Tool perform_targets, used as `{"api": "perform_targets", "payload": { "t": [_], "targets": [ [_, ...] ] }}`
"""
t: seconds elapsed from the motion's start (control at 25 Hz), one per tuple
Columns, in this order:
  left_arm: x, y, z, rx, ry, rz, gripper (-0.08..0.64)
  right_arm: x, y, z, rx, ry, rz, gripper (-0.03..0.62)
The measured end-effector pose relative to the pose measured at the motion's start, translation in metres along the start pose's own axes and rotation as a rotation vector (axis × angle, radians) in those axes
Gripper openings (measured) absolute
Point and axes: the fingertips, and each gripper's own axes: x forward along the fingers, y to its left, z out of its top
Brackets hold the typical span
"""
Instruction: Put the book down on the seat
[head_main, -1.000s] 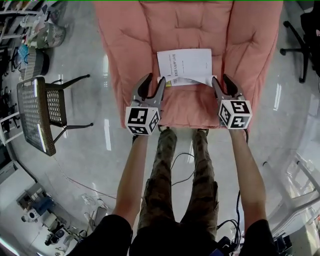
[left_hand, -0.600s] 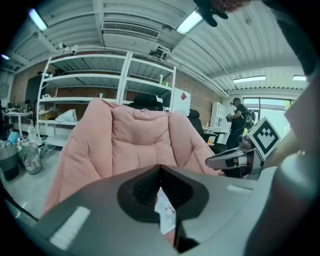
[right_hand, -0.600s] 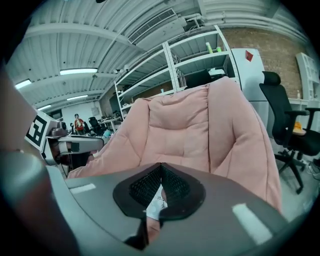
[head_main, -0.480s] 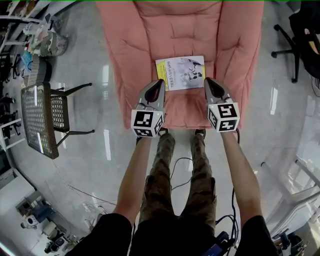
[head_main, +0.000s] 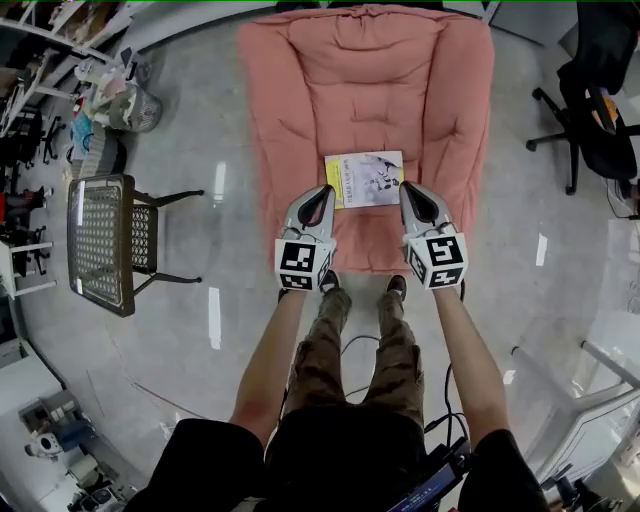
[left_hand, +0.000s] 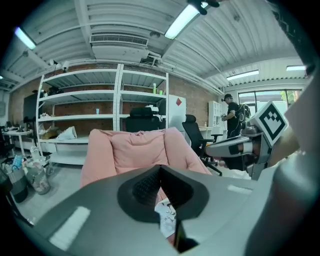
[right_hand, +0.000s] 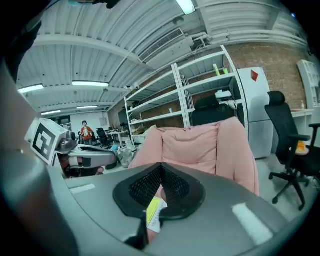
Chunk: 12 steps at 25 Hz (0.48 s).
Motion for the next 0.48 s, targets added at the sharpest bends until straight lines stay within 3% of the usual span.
{"api": "perform_targets", "payload": {
  "t": [0.24, 0.48],
  "targets": [
    [-0.043, -0.014, 0.079, 0.025, -0.075, 0.005, 0.0, -0.042, 0.033, 0.078, -0.049, -0.069, 0.032, 0.012],
    [-0.1, -0.041, 0.16, 0.133, -0.142, -0.023, 0.0, -0.085, 0.076, 0.131, -0.033, -0.103, 0.071, 0.012]
  ]
}}
